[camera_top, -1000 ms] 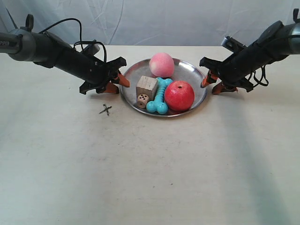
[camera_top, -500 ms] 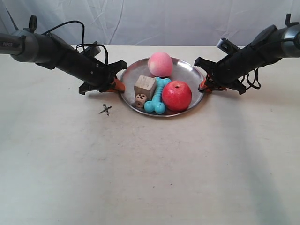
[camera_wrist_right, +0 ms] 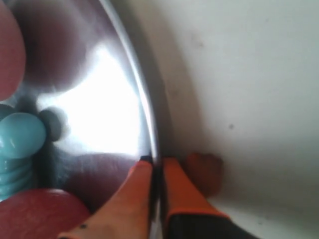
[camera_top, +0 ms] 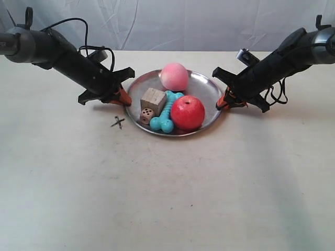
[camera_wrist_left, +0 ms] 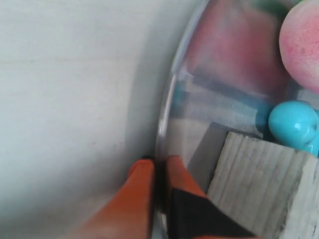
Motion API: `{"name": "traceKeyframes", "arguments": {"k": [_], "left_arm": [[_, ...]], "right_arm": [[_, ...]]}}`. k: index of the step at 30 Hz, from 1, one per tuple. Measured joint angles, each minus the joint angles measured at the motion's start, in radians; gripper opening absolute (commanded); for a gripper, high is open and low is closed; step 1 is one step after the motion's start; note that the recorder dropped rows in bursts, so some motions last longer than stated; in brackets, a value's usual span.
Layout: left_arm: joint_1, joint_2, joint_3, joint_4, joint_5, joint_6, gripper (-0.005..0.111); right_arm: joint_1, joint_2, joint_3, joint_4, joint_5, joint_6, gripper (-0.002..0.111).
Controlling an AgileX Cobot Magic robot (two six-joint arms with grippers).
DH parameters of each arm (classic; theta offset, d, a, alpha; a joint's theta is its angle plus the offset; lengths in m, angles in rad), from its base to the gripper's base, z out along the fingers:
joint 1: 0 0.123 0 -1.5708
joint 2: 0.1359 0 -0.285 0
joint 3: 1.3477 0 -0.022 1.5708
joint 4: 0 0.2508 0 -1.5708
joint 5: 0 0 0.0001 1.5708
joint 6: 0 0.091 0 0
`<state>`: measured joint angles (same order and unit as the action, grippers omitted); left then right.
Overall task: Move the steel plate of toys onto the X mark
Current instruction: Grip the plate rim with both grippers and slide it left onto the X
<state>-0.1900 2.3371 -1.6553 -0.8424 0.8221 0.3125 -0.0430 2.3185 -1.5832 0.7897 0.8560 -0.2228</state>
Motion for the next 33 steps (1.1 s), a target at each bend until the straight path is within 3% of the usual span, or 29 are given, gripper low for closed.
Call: {"name": "traceKeyframes", "arguments": {"k": [8,17,24,33], "left_arm": [[0.053,-0.052,0.0,0.058,0.076,-0.015,0.0],[0.073,-0.132,0.002,0.278,0.121,-0.062,0.0],[0.105,-0.191,0.081,0.391,0.153,-0.096,0.0],[0.18,-0.228,0.227,0.414,0.183,-0.104,0.0]], "right_arm": [[0.045,-0.009,-0.022,0.005,0.064,0.028,0.0],[0.148,-0.018,-0.023,0.001,0.056,0.061,0.0],[0.215,-0.018,-0.023,0.001,0.07,0.068,0.0],[0.279,-0.018,-0.023,0.013,0.095,0.068,0.0]]}}
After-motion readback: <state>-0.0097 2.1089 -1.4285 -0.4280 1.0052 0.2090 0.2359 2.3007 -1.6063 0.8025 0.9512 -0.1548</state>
